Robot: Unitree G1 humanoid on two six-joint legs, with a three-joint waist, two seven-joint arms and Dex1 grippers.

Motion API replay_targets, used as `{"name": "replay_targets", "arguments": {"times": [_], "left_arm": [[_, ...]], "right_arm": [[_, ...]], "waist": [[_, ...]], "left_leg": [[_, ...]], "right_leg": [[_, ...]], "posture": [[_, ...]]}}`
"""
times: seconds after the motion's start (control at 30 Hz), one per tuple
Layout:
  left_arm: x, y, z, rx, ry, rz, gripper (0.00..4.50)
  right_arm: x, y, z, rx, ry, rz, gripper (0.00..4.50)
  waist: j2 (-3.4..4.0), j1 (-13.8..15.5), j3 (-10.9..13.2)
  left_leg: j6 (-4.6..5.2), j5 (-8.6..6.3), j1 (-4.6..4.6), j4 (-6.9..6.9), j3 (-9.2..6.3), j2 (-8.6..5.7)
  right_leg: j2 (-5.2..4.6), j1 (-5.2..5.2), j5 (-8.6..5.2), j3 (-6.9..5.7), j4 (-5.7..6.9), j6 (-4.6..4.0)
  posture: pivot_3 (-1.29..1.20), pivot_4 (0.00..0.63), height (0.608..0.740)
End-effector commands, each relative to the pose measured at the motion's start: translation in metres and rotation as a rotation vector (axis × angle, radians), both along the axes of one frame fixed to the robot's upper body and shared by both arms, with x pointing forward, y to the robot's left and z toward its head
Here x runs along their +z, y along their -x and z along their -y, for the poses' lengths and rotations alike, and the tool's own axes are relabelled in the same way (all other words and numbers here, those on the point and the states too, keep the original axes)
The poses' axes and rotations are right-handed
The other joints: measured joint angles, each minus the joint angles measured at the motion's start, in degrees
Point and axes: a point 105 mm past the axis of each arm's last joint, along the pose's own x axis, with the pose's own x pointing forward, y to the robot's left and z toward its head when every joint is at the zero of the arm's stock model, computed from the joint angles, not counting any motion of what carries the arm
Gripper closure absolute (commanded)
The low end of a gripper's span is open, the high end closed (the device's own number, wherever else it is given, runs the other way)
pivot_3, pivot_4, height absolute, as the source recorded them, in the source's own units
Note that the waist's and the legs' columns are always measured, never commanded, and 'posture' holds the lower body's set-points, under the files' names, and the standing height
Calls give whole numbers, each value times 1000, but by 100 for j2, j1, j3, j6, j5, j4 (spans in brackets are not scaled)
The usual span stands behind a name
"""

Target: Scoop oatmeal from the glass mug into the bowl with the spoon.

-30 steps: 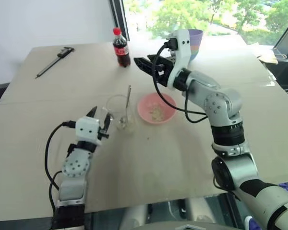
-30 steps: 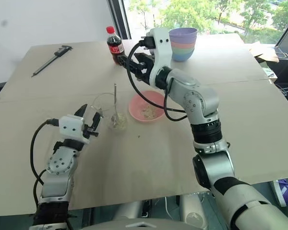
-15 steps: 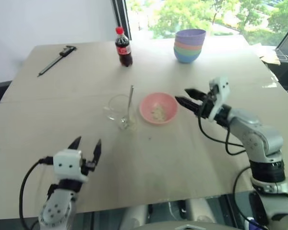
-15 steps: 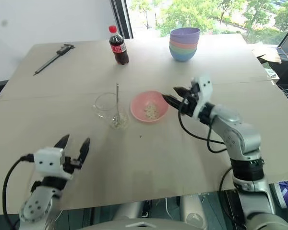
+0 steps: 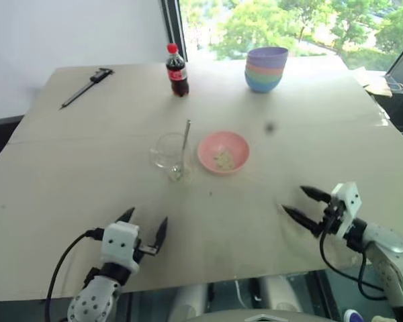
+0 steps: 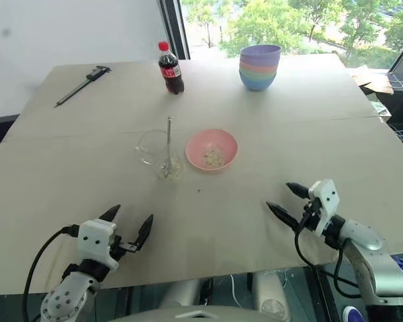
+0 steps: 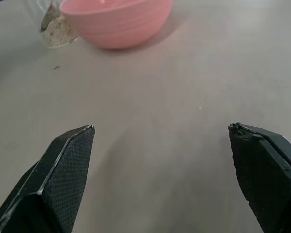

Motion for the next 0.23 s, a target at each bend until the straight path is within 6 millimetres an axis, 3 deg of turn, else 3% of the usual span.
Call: {"name": "replay_targets", "arguments": {"times": [0.03,0.23], "left_arm": [[6,-1,6,-63,-6,34,0],[8,-5,9,-67,-10,54,0]], "right_arm": [[3,8,0,15,10,43,52],[-6,17,0,1,-5,10,52]], "waist": [[-1,11,0],[-3,22,1]], "left_leg": [[0,0,8,0,-1,0],[3,-3,21,0,-3,1]], "right_leg": [[0,8,-1,0,0,-1],[-5,29,-6,-2,-10,-4]], "posture": [[0,150,740],[0,150,740]]}}
